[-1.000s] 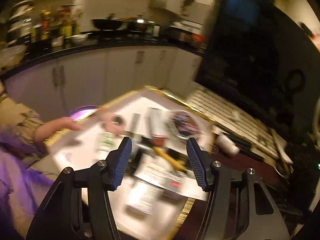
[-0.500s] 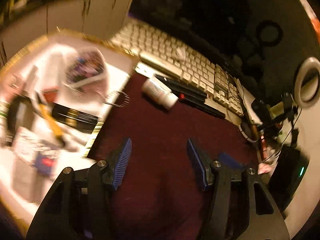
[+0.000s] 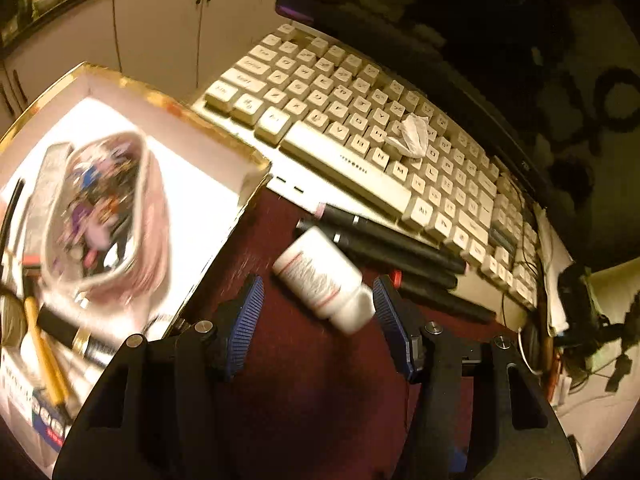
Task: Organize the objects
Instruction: 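Move the left tool to the white red-labelled pill bottle while the right moves to the black markers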
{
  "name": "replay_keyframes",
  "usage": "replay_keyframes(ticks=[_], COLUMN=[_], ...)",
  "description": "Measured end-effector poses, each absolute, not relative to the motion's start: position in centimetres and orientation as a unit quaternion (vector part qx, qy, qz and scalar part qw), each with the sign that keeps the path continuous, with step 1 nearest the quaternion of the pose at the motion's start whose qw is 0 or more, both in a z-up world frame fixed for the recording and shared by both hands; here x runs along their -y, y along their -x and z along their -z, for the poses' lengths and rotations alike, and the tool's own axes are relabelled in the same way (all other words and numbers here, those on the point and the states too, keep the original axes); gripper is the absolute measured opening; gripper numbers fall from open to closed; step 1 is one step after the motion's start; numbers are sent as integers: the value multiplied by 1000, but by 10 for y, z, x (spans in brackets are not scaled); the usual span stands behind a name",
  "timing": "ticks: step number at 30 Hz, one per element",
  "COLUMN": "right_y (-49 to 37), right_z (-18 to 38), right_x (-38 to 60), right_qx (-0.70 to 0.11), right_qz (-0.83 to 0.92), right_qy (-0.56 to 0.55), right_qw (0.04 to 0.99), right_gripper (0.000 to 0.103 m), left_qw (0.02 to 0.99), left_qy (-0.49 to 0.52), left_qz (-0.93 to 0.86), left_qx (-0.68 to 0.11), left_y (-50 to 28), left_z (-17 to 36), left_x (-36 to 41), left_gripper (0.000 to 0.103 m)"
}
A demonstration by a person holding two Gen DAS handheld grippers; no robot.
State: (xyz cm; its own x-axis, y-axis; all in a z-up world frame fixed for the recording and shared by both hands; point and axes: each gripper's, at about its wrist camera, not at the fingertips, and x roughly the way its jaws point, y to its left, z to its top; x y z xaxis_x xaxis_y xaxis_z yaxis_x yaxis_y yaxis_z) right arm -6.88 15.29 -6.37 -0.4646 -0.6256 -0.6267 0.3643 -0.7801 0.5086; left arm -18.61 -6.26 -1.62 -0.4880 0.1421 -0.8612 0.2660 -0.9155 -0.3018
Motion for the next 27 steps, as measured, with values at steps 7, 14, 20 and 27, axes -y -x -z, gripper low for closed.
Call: replay_keyframes(ticks=[7,14,20,27], right_y=[70,70,70,65], right_z=[64,66,66,47], right_x=[-150,-152,-153,-147], right_qx=[157,163,163,109], right_qz=[837,837,837,846], right_qy=[-429,-430,-430,-424], right_qw=[300,297,297,303], right_gripper=[57,57,57,57], left_qw=[45,32,-23,-67], left_qy=[-519,-504,-502,-504], left_qz=[842,856,862,860], left_qx=[-139,-113,-61,-42], left_y=[204,171,100,52], left_z=[30,27,24,26], left_x=[47,50,44,44], left_gripper=[57,52,52,53])
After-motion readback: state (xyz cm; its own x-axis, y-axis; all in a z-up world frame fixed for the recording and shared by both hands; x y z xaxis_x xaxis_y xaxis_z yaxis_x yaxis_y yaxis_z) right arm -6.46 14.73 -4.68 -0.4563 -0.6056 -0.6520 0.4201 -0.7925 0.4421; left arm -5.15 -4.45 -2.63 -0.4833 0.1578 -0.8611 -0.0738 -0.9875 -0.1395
